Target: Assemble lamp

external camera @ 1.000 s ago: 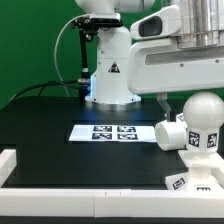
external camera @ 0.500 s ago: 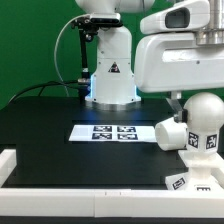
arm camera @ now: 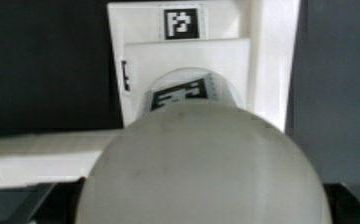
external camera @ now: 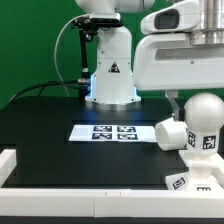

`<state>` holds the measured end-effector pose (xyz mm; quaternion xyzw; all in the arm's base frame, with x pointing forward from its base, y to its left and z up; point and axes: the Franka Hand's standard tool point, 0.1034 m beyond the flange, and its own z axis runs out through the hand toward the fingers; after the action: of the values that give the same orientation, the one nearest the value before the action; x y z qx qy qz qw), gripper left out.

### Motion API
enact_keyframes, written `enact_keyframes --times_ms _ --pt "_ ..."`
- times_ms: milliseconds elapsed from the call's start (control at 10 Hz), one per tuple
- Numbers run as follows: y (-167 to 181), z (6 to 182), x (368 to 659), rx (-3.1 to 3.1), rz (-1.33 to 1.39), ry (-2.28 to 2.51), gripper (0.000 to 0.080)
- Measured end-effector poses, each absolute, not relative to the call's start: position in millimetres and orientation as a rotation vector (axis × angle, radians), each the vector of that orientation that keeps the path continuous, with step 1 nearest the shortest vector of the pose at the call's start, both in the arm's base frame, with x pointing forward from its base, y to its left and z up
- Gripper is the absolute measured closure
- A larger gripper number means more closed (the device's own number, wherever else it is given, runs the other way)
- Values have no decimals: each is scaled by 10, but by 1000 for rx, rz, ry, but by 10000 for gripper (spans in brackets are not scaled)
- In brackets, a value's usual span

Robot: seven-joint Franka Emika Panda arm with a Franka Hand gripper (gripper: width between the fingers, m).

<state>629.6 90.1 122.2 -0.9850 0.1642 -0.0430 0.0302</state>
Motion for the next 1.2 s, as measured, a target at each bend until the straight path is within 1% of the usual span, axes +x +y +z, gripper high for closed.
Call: enact_keyframes --times_ms 300,400,500,800,900,1000,1100,1200 --pt "866 1196 6259 -2680 -37 1413 223" --pt "870 1190 6260 -2525 0 1623 223" --pt "870 1201 6268 -2454 10 1706 223" --pt "886 1187 6253 -2514 11 1621 223" --pt "898 1186 6252 -2668 -14 1368 141" --pt "947 1189 6241 -2808 -23 1076 112" --pt "1022 1192 6203 -2905 -7 869 103" --pt "1011 1193 6215 -2923 -19 807 103"
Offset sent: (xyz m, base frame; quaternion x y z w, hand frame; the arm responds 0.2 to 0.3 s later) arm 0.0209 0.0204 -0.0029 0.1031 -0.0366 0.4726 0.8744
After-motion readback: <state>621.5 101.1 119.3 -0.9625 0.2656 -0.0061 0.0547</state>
